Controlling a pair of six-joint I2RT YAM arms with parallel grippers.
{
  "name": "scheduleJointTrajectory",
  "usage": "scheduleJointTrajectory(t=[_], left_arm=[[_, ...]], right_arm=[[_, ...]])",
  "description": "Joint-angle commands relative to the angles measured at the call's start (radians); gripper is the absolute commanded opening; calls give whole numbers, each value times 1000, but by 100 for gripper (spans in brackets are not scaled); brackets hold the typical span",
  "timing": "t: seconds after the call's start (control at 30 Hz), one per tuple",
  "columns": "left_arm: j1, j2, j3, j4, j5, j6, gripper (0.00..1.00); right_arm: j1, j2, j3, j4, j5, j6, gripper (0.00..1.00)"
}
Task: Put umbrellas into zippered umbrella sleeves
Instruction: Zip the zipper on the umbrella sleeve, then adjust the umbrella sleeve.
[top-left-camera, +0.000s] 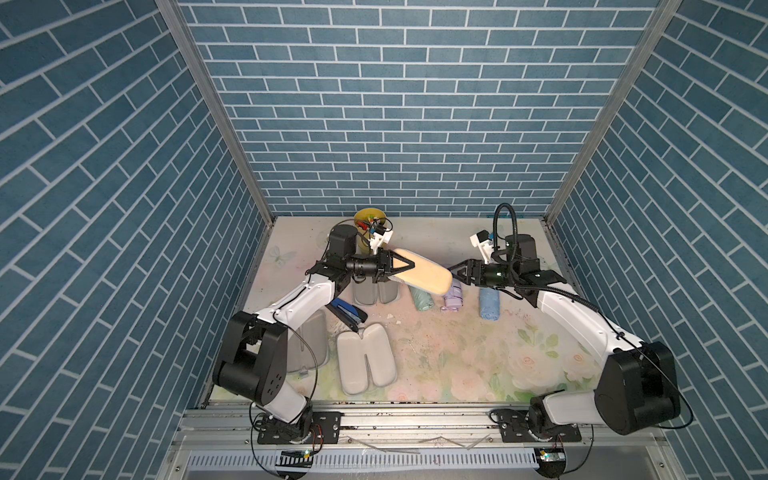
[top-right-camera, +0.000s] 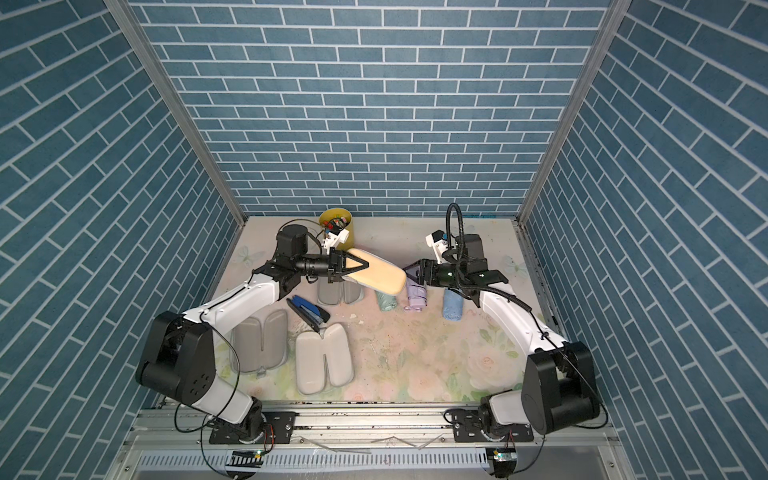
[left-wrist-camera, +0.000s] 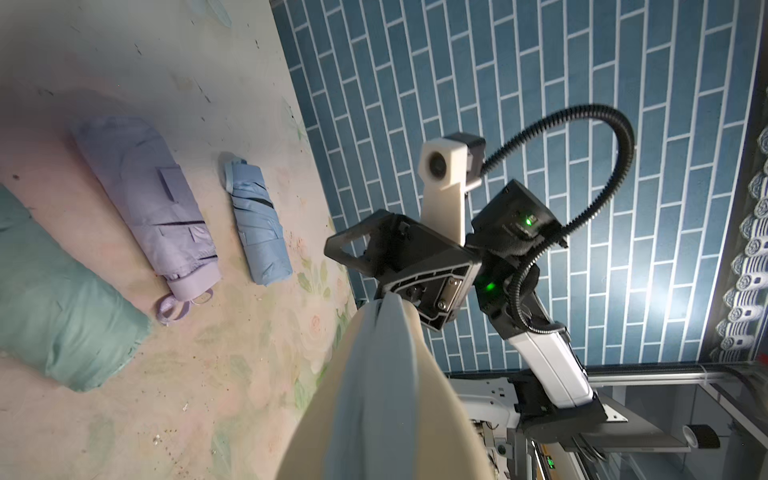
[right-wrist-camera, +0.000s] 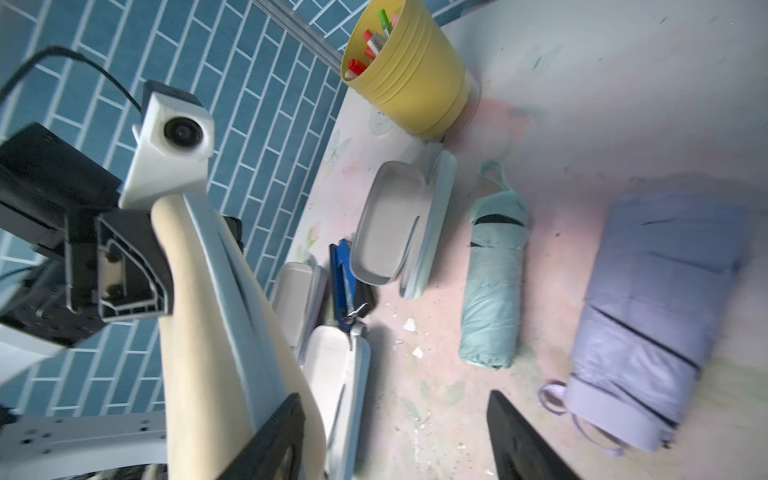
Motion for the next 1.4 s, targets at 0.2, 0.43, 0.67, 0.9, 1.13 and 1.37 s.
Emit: scheduleJointTrajectory(t=[0.2, 0.43, 0.67, 0.9, 1.13, 1.37], left_arm=[[-6, -2, 59, -98, 51, 143, 7], [-5, 5, 85, -104, 73, 155, 6], [-37, 3, 80, 73, 141, 56, 6], [-1, 12, 114, 149, 51, -14, 53], [66, -165, -190, 348, -348, -220, 89], [-21, -158, -305, 395, -479, -236, 90]], right_arm=[[-76, -87, -28, 71, -201, 167, 74], [-20, -52, -17, -4, -283, 102, 84], [86, 42, 80, -12, -323, 52, 74], [86, 36, 37, 174, -298, 201, 26], [110, 34, -85, 640, 24, 567, 14], [250, 92, -64, 818, 235, 683, 12]])
